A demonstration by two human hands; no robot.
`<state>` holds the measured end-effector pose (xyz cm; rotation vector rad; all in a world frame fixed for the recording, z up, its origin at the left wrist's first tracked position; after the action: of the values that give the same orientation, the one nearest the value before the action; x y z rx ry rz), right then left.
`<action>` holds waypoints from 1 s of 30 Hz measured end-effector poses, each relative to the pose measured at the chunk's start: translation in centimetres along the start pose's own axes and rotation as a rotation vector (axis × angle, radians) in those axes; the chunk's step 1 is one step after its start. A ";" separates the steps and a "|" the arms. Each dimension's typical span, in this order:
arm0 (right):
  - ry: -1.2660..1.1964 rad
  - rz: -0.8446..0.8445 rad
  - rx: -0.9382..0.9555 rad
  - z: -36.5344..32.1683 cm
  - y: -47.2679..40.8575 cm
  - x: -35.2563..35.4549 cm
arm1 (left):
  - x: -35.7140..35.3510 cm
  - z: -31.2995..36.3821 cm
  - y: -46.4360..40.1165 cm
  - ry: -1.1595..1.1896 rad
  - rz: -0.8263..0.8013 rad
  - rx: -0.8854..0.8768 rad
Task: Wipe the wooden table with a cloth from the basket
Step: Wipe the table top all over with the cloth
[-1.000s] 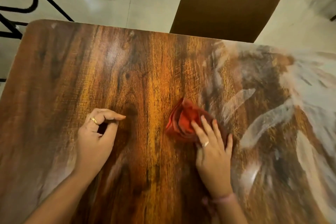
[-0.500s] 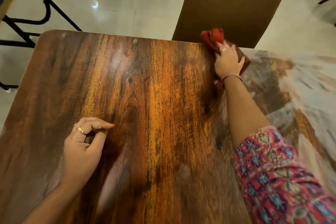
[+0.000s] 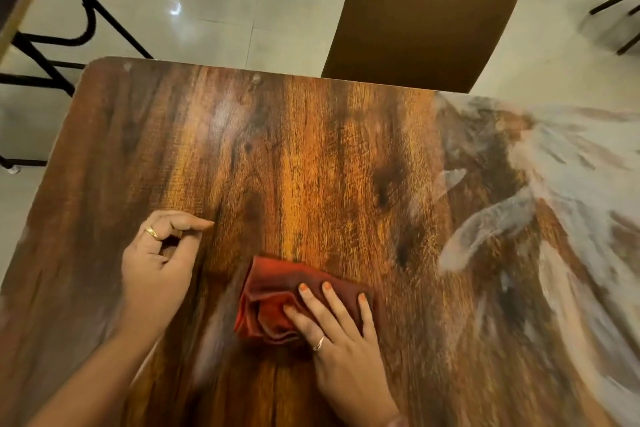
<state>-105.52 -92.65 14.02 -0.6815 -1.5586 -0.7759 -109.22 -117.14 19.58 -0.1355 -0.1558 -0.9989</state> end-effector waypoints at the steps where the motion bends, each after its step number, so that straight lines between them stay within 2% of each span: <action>1: 0.021 0.003 0.002 1.2 -0.9 0.2 | 0.2 0.1 0.0 -0.007 0.001 -0.002; 4: 0.027 0.064 -0.107 7.4 -6.0 1.1 | 0.8 0.2 0.1 -0.023 0.002 -0.021; 8: -0.098 0.063 -0.405 17.8 -15.8 3.0 | 1.9 0.3 1.0 -0.044 0.002 -0.016; 12: -0.140 0.071 -0.570 21.0 -20.5 3.9 | 3.3 0.5 2.1 -0.038 0.019 -0.024; 18: -0.177 0.112 -0.587 14.6 -13.3 2.9 | 6.1 0.1 3.0 -0.015 0.015 -0.028; 25: -0.116 0.111 -0.665 0.8 -2.5 0.4 | 8.4 -0.4 5.6 0.054 -0.009 0.045; 30: -0.120 0.055 -0.602 -10.1 0.4 -0.4 | 11.0 -1.1 8.1 0.053 -0.022 0.084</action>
<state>-99.03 -100.46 14.38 -1.2205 -1.4030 -1.1958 -96.44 -122.12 20.30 -0.0305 -0.1507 -1.0157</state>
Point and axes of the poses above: each hand's wrist, its own y-axis away from the middle knuckle, its own x-axis out of the back of the hand, z = x × y, the point moved 1 cm from there along -y, towards the middle knuckle, and after that the axes turned 15 degrees about y, right-handed, at the moved point
